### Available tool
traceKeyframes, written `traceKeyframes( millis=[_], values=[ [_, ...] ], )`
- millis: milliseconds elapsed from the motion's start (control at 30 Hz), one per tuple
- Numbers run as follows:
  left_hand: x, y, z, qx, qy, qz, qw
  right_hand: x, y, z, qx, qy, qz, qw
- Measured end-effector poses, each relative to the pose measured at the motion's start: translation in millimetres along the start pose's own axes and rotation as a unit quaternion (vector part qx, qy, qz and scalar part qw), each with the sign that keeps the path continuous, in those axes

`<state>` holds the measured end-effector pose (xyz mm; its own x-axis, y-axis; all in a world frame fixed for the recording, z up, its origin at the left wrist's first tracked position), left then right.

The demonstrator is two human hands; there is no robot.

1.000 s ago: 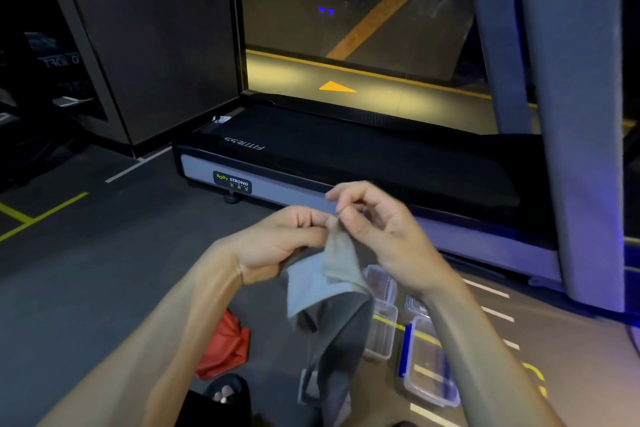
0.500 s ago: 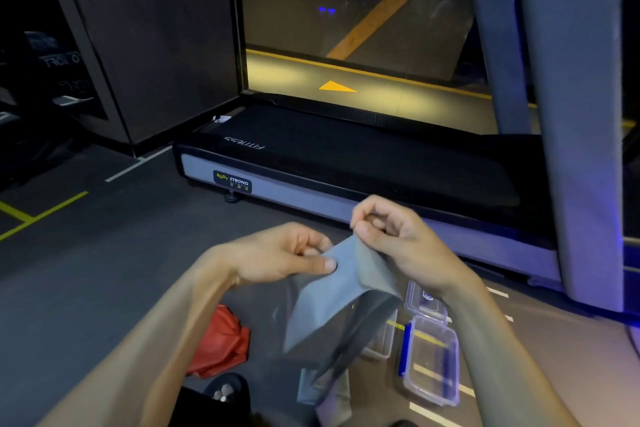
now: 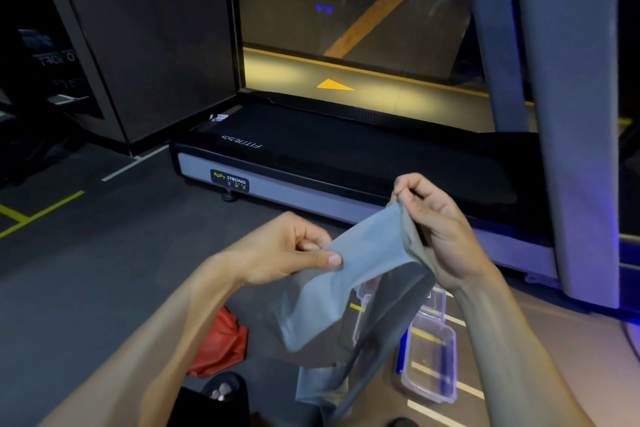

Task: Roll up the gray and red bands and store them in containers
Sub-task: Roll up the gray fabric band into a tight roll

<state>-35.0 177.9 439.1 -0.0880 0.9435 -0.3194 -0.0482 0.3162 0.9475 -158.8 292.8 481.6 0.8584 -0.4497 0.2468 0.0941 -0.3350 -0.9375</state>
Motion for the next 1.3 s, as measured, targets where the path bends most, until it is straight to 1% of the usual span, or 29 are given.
traceKeyframes(
  millis=[133, 233, 333, 533, 633, 833, 1000, 1100, 1200, 1300],
  values=[
    [0, 2, 1, -0.004, 0.002, 0.008, 1.000, -3, 1, 1, 0.000, 0.000, 0.007, 1.000],
    [-4, 2, 2, -0.007, 0.010, -0.023, 1.000, -7, 2, 2, -0.002, -0.005, 0.026, 1.000],
    [-6, 2, 1, -0.012, 0.012, -0.013, 1.000, -11, 4, 3, -0.004, -0.014, 0.054, 0.998],
    [-9, -1, 1, -0.030, 0.025, -0.016, 0.999, -16, 3, 5, -0.014, -0.018, 0.071, 0.997],
    [-11, -3, 0, -0.036, 0.038, -0.015, 0.999, -16, 3, 5, -0.015, -0.021, 0.071, 0.997],
    [-10, -3, -1, -0.034, 0.036, -0.005, 0.999, -16, 2, 5, -0.021, -0.020, 0.073, 0.997],
    [-9, -2, -2, -0.019, 0.021, 0.005, 1.000, -19, 2, 6, -0.017, -0.011, 0.089, 0.996],
    [-7, -2, -1, -0.017, -0.018, 0.020, 0.999, -20, 5, 7, -0.006, -0.009, 0.104, 0.995],
    [2, 4, 3, -0.010, -0.073, 0.089, 0.993, -16, 16, 10, 0.028, -0.032, 0.101, 0.994],
    [1, 12, 3, 0.010, -0.081, 0.156, 0.984, -2, 22, 13, 0.041, -0.065, 0.080, 0.994]
  ],
)
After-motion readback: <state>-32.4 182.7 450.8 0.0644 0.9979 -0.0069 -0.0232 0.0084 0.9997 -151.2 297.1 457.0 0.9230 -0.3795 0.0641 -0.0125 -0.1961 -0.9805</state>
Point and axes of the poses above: each hand's wrist, its own z-axis away from the middle knuckle, its own x-axis out of the palm, y = z × x, the point moved 9 cm from there along -z, towards the middle knuckle, and after that the axes turned 1 degree about -z, right-handed, at the moved point
